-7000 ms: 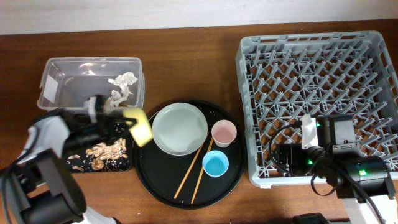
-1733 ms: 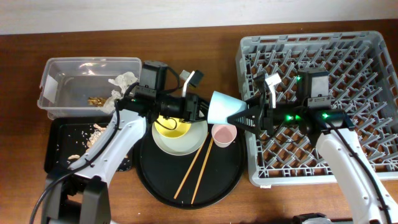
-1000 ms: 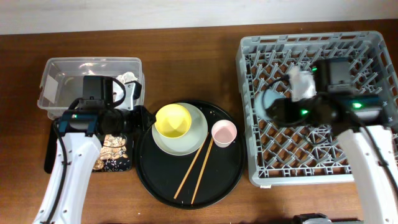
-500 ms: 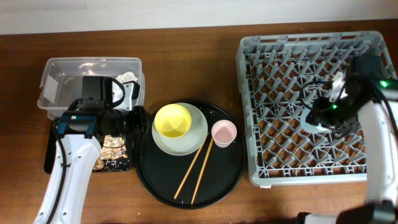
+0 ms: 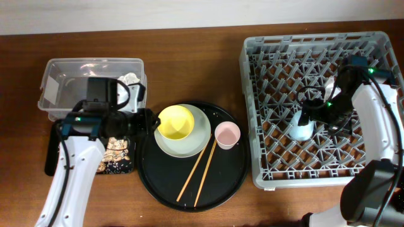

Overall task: Sort waste into correct bins and load items into the dishwasher rack
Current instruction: 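Carry the blue cup into the dish rack and release it upside down, then grasp the pink cup with the left gripper and lift it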

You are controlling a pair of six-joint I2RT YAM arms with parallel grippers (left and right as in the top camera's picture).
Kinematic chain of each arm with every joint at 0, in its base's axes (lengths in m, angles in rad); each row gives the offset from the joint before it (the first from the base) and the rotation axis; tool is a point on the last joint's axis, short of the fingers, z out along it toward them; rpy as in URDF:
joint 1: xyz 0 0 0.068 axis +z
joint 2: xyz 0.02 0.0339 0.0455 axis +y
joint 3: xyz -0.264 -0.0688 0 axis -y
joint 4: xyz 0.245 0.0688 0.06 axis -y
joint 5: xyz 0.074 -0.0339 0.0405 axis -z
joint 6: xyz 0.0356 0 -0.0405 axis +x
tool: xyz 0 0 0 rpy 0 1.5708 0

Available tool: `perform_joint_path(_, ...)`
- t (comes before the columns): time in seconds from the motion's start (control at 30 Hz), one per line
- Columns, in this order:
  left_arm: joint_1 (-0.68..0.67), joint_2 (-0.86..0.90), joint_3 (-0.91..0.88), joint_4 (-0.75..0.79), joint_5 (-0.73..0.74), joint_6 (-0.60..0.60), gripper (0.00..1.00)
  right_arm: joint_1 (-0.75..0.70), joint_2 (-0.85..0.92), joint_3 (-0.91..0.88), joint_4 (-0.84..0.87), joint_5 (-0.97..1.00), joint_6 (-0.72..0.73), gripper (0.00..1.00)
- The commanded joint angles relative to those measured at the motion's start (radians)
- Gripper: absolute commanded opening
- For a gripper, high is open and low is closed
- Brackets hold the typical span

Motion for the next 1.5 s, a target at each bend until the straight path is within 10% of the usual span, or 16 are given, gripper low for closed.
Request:
perform_joint_path(0.0, -0.068, -0.016, 0.001, 0.034, -0.003, 0.016, 0.41, -0.004, -0.093, 0.025, 0.002, -0.018, 0.004, 0.91)
perform_joint_path(0.7, -0.478, 0.425, 0.001, 0.411, -0.052, 0.015, 0.47, -0.003, -0.370, 0.019, -0.011, -0.089, 0.005, 0.99)
perform_joint_path(0.9, -0.481, 0.472, 0.004, 0.414, -0.051, -0.003, 0.01, -0.003, -0.370, 0.019, -0.012, -0.089, 0.005, 0.99)
perform_joint_path(1.03, -0.480, 0.449, 0.015, 0.409, -0.045, -0.034, 0.00, -0.003, -0.370, 0.019, -0.011, -0.089, 0.005, 0.99)
perform_joint_path(1.27, -0.341, 0.265, 0.016, 0.396, 0.143, -0.111, 0.00, -0.003, -0.370, 0.019, 0.002, -0.058, 0.004, 0.99)
perform_joint_path(1.47, -0.159, 0.219, 0.016, 0.499, 0.567, -0.245, 0.00, 0.007, -0.352, -0.002, 0.004, -0.621, -0.296, 0.99)
